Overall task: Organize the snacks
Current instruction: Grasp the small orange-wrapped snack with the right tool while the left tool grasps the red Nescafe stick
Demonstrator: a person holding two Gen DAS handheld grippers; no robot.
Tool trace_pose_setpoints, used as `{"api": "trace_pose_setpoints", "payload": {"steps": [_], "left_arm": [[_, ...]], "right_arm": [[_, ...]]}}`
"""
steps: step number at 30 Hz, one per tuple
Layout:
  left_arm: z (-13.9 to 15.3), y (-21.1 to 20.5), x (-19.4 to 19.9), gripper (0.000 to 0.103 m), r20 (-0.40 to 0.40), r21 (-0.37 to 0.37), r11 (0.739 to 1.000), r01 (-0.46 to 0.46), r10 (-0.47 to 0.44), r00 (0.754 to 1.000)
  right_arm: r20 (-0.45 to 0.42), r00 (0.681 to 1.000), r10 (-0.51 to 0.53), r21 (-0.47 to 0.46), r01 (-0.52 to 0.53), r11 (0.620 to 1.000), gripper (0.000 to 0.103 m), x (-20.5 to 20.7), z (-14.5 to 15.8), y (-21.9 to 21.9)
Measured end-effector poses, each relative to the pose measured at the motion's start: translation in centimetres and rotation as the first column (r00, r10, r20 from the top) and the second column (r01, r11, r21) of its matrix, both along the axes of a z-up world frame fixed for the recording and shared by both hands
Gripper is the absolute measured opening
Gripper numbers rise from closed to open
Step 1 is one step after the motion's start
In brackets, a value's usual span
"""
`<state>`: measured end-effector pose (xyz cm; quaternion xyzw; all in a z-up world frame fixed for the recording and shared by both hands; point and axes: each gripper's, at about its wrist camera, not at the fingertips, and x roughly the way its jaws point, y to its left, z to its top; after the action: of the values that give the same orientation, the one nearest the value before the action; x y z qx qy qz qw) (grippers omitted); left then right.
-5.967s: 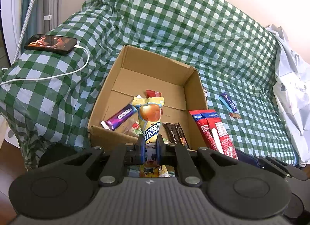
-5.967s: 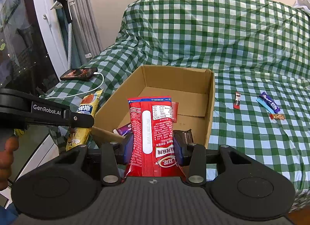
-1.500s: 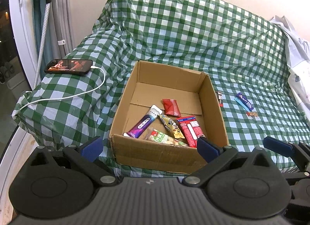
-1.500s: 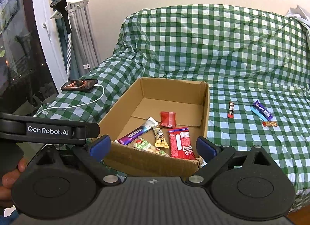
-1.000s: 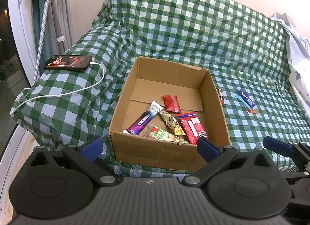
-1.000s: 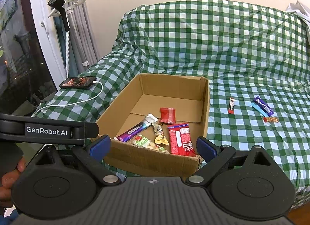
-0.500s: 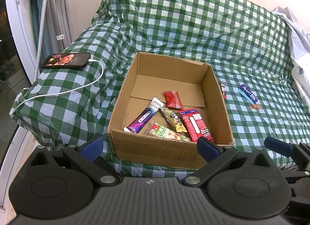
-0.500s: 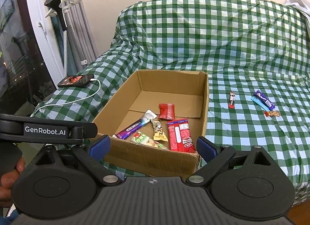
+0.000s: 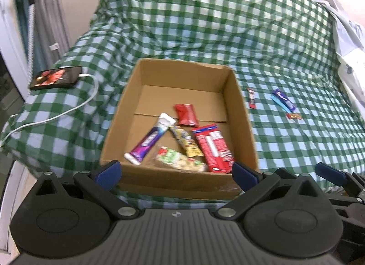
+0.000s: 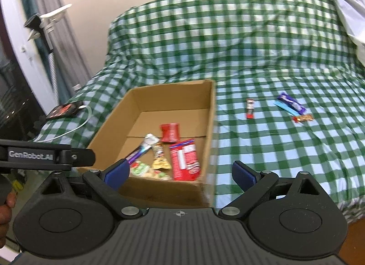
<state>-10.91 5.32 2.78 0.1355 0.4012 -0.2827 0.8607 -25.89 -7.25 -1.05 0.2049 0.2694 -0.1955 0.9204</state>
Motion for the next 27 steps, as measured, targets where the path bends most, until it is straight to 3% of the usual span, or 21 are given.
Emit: {"api": "trace_pose_setpoints", "payload": {"steps": [11,17,22,27], "left_arm": [[1.3,-9.9,0.9,0.103,-0.028,0.003,0.993,0.119,-0.119,0.993],[0.4,-18.3,3.0,0.103,-0.065,0.013,0.984,0.18,-0.179,0.982],[-2.5,-27.2,5.7,0.103,-0.126,0.04,0.975,0.22,-0.214,0.969],[-7.7,-36.0,9.3,0.103,-0.182,0.065,0.969,0.24,-0.225,0.957]], "right_arm": [[-0.016,0.978,-0.206,-0.019,0.206,0.978,0.097,-3.4,-0.6,-8.9],[-0.013,0.955,-0.295,-0.049,0.294,0.955,0.097,-3.7,-1.8,-15.8],[-0.011,0.944,-0.33,-0.097,0.328,0.94,0.097,-1.6,-2.9,-21.9],[-0.057,0.937,-0.345,-0.147,0.334,0.931,0.097,2.7,-6.4,-28.6]]}}
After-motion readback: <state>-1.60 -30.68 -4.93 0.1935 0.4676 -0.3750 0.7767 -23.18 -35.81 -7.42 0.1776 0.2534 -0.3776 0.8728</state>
